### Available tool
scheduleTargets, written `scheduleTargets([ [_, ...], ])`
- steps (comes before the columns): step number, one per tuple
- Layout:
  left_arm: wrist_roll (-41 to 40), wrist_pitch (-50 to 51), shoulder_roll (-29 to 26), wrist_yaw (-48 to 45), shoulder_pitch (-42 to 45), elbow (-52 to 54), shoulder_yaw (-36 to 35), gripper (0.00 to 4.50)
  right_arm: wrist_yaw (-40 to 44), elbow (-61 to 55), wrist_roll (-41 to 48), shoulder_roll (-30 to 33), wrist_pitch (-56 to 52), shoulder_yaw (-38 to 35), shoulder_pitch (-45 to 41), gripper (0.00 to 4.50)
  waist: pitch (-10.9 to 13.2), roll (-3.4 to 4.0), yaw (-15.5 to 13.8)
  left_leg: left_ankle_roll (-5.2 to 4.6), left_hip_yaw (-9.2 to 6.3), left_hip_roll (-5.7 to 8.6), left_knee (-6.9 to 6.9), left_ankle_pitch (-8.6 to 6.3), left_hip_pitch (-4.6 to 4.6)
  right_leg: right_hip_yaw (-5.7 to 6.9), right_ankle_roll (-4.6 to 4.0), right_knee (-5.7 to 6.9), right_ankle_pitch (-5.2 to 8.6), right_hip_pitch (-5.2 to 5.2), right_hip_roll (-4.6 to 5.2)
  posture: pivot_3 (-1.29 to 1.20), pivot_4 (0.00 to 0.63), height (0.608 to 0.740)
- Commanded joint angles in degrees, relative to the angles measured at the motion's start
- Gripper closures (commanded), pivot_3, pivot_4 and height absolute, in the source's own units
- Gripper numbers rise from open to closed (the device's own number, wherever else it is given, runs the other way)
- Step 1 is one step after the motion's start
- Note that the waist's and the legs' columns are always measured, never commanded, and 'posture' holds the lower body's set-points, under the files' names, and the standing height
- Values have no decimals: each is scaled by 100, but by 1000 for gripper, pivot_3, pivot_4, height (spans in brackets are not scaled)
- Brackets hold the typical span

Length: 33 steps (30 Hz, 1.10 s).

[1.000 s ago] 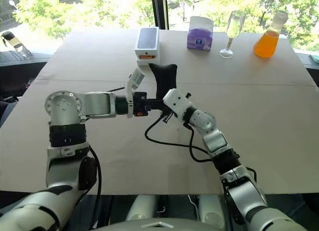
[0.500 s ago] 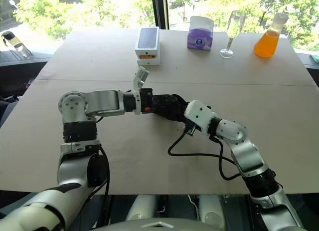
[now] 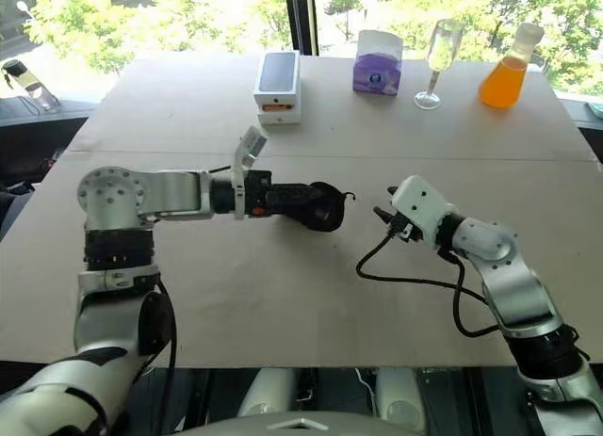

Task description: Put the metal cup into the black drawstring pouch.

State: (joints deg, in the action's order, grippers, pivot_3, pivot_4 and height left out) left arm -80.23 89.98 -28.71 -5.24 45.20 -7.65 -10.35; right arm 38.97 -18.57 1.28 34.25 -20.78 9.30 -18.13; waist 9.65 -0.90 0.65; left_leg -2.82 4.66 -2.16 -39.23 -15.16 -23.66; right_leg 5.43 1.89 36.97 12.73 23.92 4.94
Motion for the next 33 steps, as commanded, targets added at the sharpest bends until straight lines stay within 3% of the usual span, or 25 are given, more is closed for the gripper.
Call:
scheduleTargets([
  [1,276,-12,-206,-608,-177,365,157,4500,70,66,-33,-96,410,84,-230,2421,0,0,-5,0,0,0,-1,0,0,1,0,0,0,0,0,0,150,737],
  [17,666,26,-109,-932,-590,759,-35,4500,688,-487,476,-124,-96,315,114,2421,0,0,-62,0,-6,0,-4,0,-2,4,0,-1,0,-3,5,0,150,737],
  [31,621,231,-16,-865,-637,956,-250,4500,458,471,326,-754,210,546,-289,2421,0,-1,-51,0,-5,0,-6,0,-3,3,0,0,-1,-3,5,0,150,737],
  [33,595,248,-18,-847,-679,1007,-285,4500,397,631,303,-832,351,516,-334,2914,0,0,-41,0,-6,-1,-6,0,-3,5,0,0,0,-3,4,0,150,737],
])
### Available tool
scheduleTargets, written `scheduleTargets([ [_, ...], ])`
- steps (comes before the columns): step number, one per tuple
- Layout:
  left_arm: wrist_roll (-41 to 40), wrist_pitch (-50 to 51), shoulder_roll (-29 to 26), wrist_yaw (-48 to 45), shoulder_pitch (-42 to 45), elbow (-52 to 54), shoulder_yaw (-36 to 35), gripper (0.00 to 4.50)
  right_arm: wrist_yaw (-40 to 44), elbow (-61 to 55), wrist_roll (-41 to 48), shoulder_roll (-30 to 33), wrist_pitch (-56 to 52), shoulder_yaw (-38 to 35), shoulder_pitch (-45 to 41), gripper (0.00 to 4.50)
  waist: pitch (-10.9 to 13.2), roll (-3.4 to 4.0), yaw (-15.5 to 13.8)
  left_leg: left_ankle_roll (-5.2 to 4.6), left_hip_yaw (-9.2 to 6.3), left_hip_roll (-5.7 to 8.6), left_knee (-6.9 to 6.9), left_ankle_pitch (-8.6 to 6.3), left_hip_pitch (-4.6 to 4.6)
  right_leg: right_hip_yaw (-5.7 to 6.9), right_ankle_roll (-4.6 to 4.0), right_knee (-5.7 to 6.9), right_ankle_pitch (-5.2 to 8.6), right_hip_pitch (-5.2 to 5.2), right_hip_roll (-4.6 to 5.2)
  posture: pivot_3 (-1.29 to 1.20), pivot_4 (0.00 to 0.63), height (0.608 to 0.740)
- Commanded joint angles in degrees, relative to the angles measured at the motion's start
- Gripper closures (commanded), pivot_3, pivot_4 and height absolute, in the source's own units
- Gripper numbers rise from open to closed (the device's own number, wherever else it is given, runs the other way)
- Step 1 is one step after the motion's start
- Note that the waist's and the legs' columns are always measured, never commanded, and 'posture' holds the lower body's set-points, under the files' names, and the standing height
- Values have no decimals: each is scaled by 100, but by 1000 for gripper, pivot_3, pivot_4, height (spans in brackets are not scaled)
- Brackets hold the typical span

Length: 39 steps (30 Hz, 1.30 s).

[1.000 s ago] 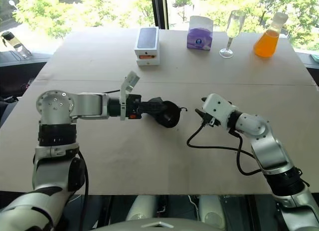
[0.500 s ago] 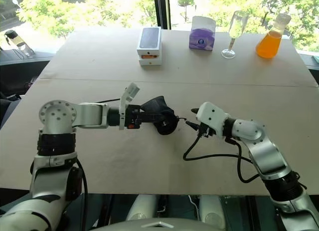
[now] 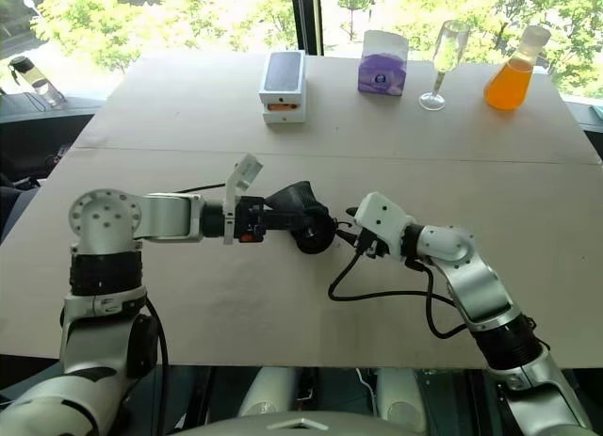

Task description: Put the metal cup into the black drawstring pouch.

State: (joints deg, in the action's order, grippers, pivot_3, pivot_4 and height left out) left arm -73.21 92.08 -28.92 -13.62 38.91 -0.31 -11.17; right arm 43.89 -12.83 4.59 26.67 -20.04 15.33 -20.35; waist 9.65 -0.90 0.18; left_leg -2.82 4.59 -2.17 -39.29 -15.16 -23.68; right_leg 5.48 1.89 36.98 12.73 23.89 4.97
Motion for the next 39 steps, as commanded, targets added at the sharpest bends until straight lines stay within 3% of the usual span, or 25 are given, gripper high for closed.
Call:
scheduleTargets([
  [1,-117,41,-9,-4,-69,284,-221,4500,-96,100,-25,-91,314,-97,-132,3211,0,0,14,0,0,0,0,0,0,0,0,0,0,0,0,0,150,737],
  [4,-114,41,-36,0,-112,301,-288,4500,-68,136,-26,-48,381,-135,-161,4448,0,0,12,0,0,0,0,0,0,-1,0,1,0,0,1,0,150,737],
  [15,-45,-194,-4,-155,-241,675,-318,4500,-146,-6,-11,85,400,-346,-320,4480,0,0,21,0,1,0,0,0,0,-2,0,1,0,0,1,0,150,737],
  [19,436,-1237,-249,-812,-413,1366,-259,4500,-260,-179,-167,256,325,-505,-534,4480,1,1,30,0,2,0,0,0,0,-3,-1,1,0,1,2,0,150,737],
  [21,155,-1473,-232,-996,-257,1509,-549,3640,-371,-251,-203,320,200,-646,-799,4500,1,1,32,0,2,0,1,0,0,-1,-1,1,0,2,1,0,150,737],
  [24,310,-1578,-690,-1536,-373,1870,-315,2158,-368,-345,-286,457,112,-707,-1097,4500,1,2,42,0,2,-1,-1,0,-1,-2,-1,1,-1,2,1,0,150,737],
  [27,530,-1828,-1096,-2097,-622,2190,-71,1033,-319,-456,-299,545,-2,-689,-1364,4500,1,3,47,0,3,-1,8,0,2,-2,-1,-3,0,1,0,0,150,737],
  [30,845,-2231,-1083,-2222,-589,2203,114,1033,-256,-541,-249,565,-102,-686,-1545,4500,2,4,13,0,2,0,7,0,-1,2,-1,-5,0,1,0,0,150,737],
  [34,1214,-2630,-521,-1924,4,1994,444,1033,-112,-653,-232,633,-122,-621,-1740,4500,3,2,-99,-1,-4,1,-4,0,-6,7,-1,-4,0,-2,1,0,150,737],
  [39,1642,-2838,-211,-1809,379,1710,762,1033,54,-882,-138,699,-196,-604,-1841,4500,3,2,-84,-2,0,2,0,-1,-5,3,-1,-5,0,0,-1,0,150,737],
])
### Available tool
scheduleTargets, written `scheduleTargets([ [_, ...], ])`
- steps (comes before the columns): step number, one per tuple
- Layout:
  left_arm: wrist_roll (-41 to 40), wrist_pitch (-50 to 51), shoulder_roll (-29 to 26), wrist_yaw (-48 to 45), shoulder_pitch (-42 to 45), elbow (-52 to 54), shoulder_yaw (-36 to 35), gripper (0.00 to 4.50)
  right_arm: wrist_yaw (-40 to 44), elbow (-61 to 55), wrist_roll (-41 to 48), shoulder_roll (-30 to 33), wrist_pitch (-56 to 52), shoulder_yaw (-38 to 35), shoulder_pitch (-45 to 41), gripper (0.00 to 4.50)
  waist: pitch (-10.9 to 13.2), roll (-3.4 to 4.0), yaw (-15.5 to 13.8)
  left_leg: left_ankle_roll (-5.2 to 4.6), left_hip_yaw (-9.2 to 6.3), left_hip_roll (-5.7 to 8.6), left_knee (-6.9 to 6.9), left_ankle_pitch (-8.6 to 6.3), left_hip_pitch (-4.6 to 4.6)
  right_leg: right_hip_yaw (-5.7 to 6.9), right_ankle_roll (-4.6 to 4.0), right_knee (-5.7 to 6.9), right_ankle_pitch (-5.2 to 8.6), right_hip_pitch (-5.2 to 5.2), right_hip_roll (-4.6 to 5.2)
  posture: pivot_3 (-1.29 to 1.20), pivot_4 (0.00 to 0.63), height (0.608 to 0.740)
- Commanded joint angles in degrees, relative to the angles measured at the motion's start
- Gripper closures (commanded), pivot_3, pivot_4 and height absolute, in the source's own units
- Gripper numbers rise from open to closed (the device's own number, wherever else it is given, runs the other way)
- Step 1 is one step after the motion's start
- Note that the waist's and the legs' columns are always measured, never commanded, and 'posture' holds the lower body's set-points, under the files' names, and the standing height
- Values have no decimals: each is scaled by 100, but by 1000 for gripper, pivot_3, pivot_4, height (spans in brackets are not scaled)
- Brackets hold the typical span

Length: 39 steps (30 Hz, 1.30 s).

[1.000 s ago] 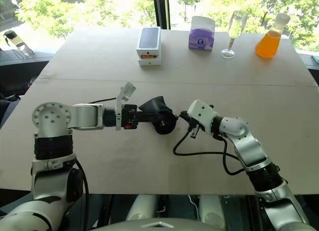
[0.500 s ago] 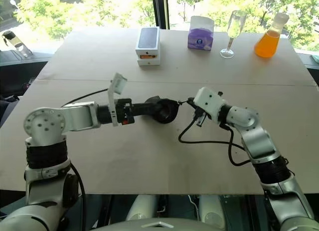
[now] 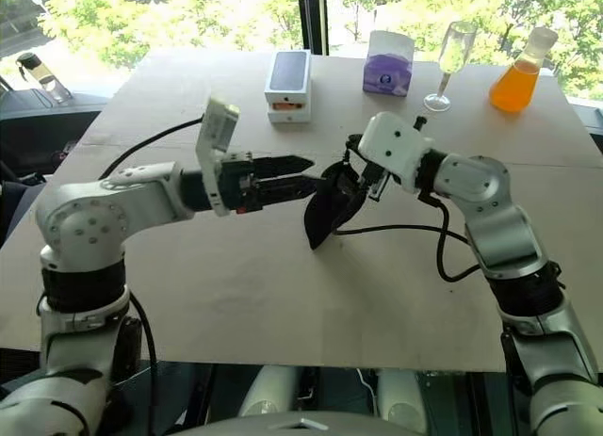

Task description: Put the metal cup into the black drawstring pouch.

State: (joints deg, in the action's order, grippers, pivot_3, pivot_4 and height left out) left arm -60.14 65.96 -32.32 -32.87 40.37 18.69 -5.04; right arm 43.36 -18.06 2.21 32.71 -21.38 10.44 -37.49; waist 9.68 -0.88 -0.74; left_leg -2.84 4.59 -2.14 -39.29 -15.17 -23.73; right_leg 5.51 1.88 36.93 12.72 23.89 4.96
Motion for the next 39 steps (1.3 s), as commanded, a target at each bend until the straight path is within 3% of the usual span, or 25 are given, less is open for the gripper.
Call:
scheduleTargets([
  [1,462,-300,163,142,281,-295,201,1033,134,-408,120,111,-85,-114,-135,4500,0,0,17,0,1,-1,2,0,0,0,0,0,0,1,-2,0,150,737],
  [10,1013,-772,308,-194,522,-590,422,1033,255,-652,238,126,-228,-111,-156,4500,1,1,2,-1,1,-2,1,0,-1,2,0,-1,0,2,-3,0,150,737],
  [20,2341,-2042,-124,-1357,493,-694,1273,1033,233,-651,272,125,-211,-135,-191,4500,1,1,0,-1,3,-1,1,0,-1,2,0,-1,0,3,-4,0,150,737],
  [34,2680,-2239,442,-1654,666,-1128,1298,1033,236,-719,298,106,-287,-92,-172,4500,1,1,-1,-2,3,-2,0,0,-2,2,1,-1,1,3,-4,0,150,737],
  [37,2739,-2251,500,-1717,702,-1192,1306,1772,237,-718,301,105,-299,-92,-173,4500,1,1,-1,-2,2,-2,0,0,-3,2,1,-1,1,3,-4,0,150,737],
  [39,2744,-2231,539,-1730,721,-1218,1281,2613,236,-715,295,109,-299,-90,-171,4500,0,1,0,-2,3,-2,0,0,-2,1,1,-1,1,3,-4,0,150,737],
])
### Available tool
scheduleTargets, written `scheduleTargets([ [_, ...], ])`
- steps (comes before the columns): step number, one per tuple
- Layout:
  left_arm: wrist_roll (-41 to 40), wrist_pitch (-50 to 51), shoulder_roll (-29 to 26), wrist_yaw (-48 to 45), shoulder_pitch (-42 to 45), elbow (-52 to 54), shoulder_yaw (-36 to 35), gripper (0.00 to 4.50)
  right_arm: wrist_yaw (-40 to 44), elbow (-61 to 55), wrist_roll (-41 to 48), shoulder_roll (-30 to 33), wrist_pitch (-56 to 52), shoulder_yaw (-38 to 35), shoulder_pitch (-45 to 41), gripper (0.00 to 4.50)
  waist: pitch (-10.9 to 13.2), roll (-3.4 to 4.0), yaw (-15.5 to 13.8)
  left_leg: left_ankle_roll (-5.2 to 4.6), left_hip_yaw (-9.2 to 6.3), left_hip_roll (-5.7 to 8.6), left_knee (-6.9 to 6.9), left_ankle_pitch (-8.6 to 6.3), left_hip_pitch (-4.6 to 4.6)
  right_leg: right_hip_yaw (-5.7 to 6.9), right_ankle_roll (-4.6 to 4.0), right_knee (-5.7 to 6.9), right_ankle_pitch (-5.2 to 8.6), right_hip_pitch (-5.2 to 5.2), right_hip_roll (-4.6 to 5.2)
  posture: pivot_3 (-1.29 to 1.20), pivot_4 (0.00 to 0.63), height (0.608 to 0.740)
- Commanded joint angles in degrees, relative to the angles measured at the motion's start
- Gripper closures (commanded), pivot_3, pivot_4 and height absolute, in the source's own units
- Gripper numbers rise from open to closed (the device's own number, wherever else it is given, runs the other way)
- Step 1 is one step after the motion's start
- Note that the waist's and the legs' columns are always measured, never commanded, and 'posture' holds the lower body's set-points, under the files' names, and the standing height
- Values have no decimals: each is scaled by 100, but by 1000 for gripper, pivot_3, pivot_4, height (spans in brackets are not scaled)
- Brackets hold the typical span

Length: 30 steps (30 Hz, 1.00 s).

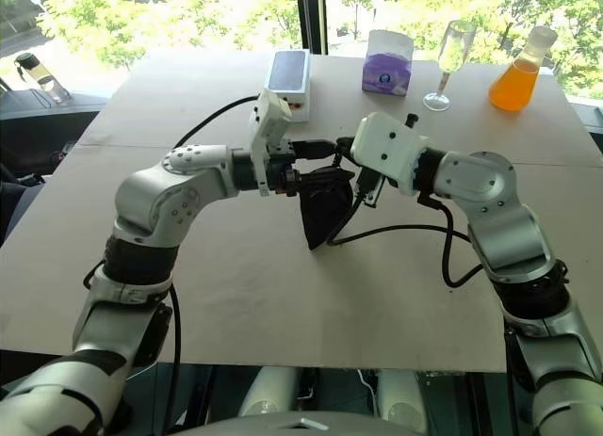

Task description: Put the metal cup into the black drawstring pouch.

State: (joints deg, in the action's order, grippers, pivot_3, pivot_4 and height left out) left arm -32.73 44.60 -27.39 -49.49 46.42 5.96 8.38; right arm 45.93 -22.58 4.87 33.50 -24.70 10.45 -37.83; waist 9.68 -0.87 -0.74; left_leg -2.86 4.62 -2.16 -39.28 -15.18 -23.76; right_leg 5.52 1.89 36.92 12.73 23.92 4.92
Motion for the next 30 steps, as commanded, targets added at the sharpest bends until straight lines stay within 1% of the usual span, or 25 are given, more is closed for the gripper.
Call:
scheduleTargets([
  [1,10,-84,55,-77,116,54,-67,3003,-26,-268,28,30,27,-91,-134,4500,0,0,0,0,0,0,0,0,0,0,0,0,0,0,0,0,150,737],
  [4,47,-85,78,-100,102,44,-55,4414,-41,-279,24,25,12,-94,-131,4500,0,0,0,0,-1,-1,0,0,0,0,0,0,0,0,0,0,150,737],
  [5,62,-83,81,-100,99,34,-51,4483,-51,-284,19,21,5,-93,-129,4500,0,0,0,0,-1,-1,0,0,0,0,0,0,0,0,0,0,150,737],
  [10,147,-90,107,-112,113,-40,-46,4483,-143,-284,33,-27,-43,-146,-131,4500,0,0,0,0,-1,-1,0,0,0,0,0,0,0,0,0,0,150,737],
  [13,226,-56,94,-101,98,-69,6,4483,-347,-233,185,-181,-260,-361,-244,4500,0,0,2,0,-1,-1,0,0,0,1,0,0,0,0,0,0,150,737],
  [21,294,256,-35,-97,-161,-118,111,4483,-1252,80,648,-755,-962,-1190,-894,4500,0,0,1,0,0,-2,0,0,0,0,-1,2,0,1,0,0,150,737],
  [30,325,480,-179,-113,-502,77,240,4483,-2189,669,723,-829,-1285,-1844,-1313,4500,0,1,1,0,0,-2,1,0,-1,0,-1,3,-1,2,0,0,150,737],
])
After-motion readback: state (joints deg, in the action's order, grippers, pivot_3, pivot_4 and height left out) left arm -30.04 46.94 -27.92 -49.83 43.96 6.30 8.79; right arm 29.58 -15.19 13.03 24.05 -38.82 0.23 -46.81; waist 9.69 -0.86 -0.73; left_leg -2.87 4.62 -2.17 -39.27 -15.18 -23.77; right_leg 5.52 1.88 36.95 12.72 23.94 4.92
